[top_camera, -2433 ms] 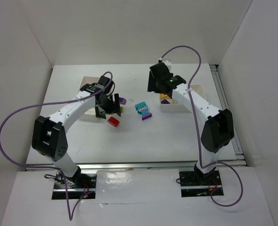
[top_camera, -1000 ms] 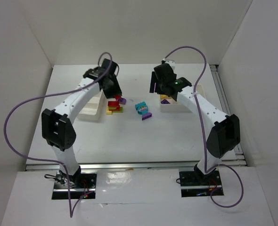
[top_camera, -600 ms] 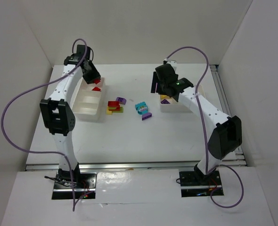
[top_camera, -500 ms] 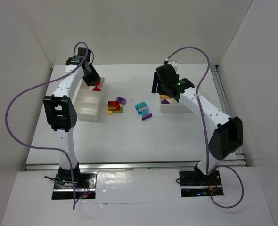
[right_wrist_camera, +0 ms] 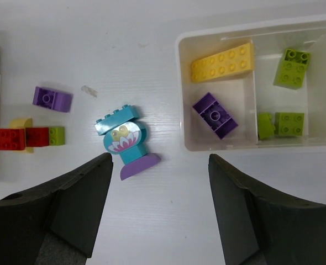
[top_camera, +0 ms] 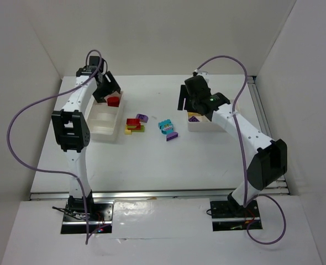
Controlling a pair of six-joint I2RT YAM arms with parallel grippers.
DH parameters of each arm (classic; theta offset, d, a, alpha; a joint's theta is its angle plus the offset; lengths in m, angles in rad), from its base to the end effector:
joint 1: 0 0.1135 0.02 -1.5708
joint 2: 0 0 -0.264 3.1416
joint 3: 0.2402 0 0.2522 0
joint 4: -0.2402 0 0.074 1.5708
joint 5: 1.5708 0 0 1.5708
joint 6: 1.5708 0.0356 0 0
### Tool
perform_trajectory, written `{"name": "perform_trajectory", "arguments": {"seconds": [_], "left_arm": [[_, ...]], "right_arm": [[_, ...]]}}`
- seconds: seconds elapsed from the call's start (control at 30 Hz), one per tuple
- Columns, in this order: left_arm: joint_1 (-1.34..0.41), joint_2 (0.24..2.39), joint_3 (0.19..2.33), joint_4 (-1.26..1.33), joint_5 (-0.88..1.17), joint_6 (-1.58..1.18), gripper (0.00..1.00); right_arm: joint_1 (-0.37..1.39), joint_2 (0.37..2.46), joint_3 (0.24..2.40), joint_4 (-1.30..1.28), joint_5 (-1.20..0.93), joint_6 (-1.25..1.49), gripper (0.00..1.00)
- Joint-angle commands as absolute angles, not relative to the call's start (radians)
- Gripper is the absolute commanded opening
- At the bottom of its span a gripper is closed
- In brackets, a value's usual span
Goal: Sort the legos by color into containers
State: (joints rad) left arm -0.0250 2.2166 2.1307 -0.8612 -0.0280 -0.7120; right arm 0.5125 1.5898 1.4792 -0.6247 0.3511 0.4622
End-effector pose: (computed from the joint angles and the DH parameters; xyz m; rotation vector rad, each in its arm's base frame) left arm 0.4920 -0.0113 0.2741 -0.8654 2.3855 -0.2615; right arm 0.3152 0.1633 0.3380 0.1204 2.2515 0.1149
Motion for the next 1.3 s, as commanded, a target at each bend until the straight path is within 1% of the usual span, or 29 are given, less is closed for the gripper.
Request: {"name": "perform_trajectory", "arguments": {"seconds": [0.0,0.07,0.13,0.17,0.27,0.43,0.57,0.6,0.7,0.83,0.9,1.0,1.27], "left_arm": [[-0.057,2.106,2.122,-0.853,-0.015,-0.658,0.89],[-0.083,2.036,2.111,-0.862,-0.029,-0.643,0.89],[-0.125,1.958,2.085,-0.862,-0.041,-0.612,0.89],[-0.144,1.957,2.085,-0.862,-0.052,-0.601,0.89],[-0.205,1.879,2.039,-0.862,-0.04,-0.572,0.89],[-0.259,1.809,1.961,-0.862,-0.017,-0.577,0.88],[-0.259,1.799,1.91,-0.862,-0.003,-0.603,0.88],[-0.259,1.799,1.91,-0.862,-0.003,-0.603,0.88],[-0.259,1.799,1.91,-0.862,-0.003,-0.603,0.88],[-0.259,1.799,1.919,-0.871,-0.003,-0.594,0.88],[-0.259,1.808,1.919,-0.871,-0.003,-0.594,0.88],[-0.259,1.809,1.919,-0.871,-0.003,-0.584,0.88],[-0.259,1.818,1.91,-0.871,-0.003,-0.584,0.87]], "right_arm": [[0.531,1.563,1.471,-0.635,0.279,0.43,0.78],[0.56,1.584,1.448,-0.635,0.224,0.405,0.78],[0.58,1.617,1.448,-0.649,0.183,0.379,0.82],[0.59,1.635,1.448,-0.649,0.167,0.379,0.82],[0.63,1.698,1.457,-0.693,0.167,0.353,0.84],[0.655,1.773,1.491,-0.689,0.152,0.342,0.84],[0.655,1.867,1.531,-0.689,0.129,0.33,0.86],[0.655,1.902,1.543,-0.689,0.118,0.33,0.87],[0.655,1.949,1.552,-0.678,0.107,0.31,0.87],[0.655,1.982,1.562,-0.657,0.139,0.291,0.87],[0.655,1.991,1.562,-0.635,0.14,0.282,0.83],[0.655,2.011,1.572,-0.635,0.166,0.273,0.8],[0.635,2.04,1.572,-0.635,0.196,0.293,0.82]]}}
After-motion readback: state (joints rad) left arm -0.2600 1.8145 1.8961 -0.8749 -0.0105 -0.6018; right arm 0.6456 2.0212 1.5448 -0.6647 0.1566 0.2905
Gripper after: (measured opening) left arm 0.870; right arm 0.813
